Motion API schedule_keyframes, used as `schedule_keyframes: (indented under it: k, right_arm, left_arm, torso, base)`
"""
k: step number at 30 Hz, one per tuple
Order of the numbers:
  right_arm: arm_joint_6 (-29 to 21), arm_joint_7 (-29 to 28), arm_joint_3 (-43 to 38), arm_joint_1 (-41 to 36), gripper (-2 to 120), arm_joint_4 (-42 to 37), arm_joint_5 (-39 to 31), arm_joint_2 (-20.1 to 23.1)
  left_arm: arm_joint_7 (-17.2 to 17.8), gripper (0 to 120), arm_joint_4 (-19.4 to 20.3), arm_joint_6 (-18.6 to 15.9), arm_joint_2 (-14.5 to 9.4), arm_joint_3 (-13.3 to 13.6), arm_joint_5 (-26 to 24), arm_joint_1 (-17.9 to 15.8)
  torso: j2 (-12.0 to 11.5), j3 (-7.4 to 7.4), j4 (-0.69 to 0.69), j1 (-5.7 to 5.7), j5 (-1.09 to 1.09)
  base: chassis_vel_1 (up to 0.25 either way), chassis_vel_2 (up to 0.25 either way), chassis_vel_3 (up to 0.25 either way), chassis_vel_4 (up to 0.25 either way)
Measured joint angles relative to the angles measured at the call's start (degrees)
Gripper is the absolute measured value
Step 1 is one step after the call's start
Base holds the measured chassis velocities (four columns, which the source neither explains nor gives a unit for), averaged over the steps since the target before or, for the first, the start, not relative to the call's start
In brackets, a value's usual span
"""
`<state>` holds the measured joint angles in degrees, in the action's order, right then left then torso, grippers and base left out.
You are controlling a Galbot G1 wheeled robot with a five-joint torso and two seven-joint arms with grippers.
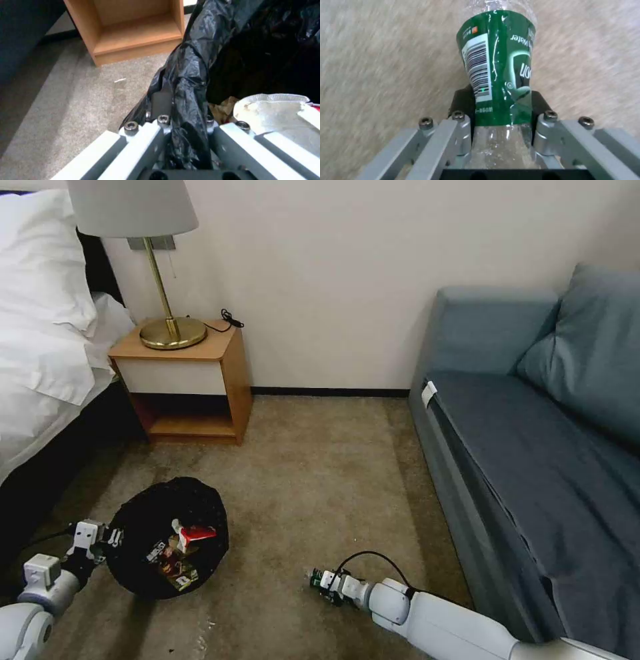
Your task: Pick up the trash bin, then pick up the garbage on the floor and place it into the trash bin.
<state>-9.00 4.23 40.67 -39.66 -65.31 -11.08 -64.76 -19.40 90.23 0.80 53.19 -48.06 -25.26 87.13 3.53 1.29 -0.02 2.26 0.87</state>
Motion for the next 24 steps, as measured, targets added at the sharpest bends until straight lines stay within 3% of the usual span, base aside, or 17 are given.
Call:
schedule_keyframes:
  k: [4,9,11,18,24]
  right_arm:
    - [0.35,-0.15,-2.23,0.68,22,-4.38,0.48,1.46]
    - [-0.36,-0.98,-4.02,2.81,22,-15.56,-0.19,4.45]
    - [-0.41,-1.0,-4.04,2.85,22,-15.76,-0.26,4.49]
    - [-3.37,-1.97,-5.27,5.36,22,-27.57,-5.58,5.6]
    - [-7.23,-4.01,-5.37,7.35,22,-35.87,-13.07,3.48]
  left_arm:
    - [0.15,0,0.25,0.01,-0.05,0.0,-0.05,0.0]
    - [0.95,0,1.33,-0.88,-0.95,0.36,-0.11,-0.11]
    - [0.98,0,1.35,-0.92,-0.97,0.37,-0.11,-0.12]
    - [2.78,0,3.33,-3.28,-1.54,1.13,-0.54,-0.83]
    - [4.53,0,5.43,-5.24,-1.04,1.99,-0.56,-1.36]
  torso:
    - [0.0,0.0,0.0,0.0,0.0]
    - [0.0,0.0,0.0,0.0,0.0]
    - [0.0,0.0,0.0,0.0,0.0]
    - [0.0,0.0,0.0,0.0,0.0]
    - [0.0,0.0,-0.02,0.0,0.01]
  base:
    - [0.0,0.0,0.0,0.0]
    - [0.0,0.0,0.0,0.0]
    - [0.0,0.0,0.0,0.0]
    - [0.0,0.0,0.0,0.0]
    - [0.0,0.0,0.0,0.0]
